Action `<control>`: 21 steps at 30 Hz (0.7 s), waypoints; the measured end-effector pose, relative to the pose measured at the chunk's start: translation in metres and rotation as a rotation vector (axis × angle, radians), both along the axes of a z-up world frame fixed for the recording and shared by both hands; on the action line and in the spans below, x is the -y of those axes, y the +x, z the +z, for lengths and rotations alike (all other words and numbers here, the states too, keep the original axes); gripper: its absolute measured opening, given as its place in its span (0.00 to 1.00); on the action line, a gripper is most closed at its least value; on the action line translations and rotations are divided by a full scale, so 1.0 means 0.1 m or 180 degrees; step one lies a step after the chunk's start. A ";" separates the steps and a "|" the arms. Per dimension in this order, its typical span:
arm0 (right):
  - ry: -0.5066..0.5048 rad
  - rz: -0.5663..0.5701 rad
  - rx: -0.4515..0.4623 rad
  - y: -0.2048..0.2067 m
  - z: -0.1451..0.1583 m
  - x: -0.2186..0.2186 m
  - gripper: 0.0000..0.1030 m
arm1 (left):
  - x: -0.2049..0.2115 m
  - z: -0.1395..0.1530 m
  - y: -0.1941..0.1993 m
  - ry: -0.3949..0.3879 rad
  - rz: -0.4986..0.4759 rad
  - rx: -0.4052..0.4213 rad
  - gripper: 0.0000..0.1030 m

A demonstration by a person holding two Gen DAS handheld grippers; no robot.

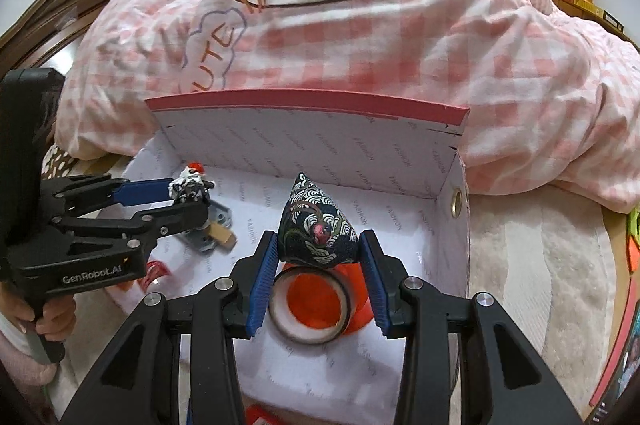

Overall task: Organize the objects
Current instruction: 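Carry the robot figure and fabric pouch up over the red box, then lower and open the left gripper by the grey plate while the right gripper releases the pouch by the tape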

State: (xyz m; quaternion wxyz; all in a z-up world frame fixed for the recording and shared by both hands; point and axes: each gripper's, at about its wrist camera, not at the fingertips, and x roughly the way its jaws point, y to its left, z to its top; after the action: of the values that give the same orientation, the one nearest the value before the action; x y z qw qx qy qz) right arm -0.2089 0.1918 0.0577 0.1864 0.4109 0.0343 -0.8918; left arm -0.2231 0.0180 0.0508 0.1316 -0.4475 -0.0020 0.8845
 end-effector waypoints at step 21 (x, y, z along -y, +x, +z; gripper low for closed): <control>0.0034 -0.0022 0.0058 -0.19 -0.16 0.05 0.41 | -0.11 -0.14 -0.12 -0.0096 0.0014 -0.0005 0.39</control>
State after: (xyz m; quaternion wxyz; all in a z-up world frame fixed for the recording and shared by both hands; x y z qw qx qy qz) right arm -0.2277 0.1870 0.0417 0.1815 0.4201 0.0359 -0.8884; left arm -0.2347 0.0289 0.0364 0.1230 -0.4487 0.0105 0.8851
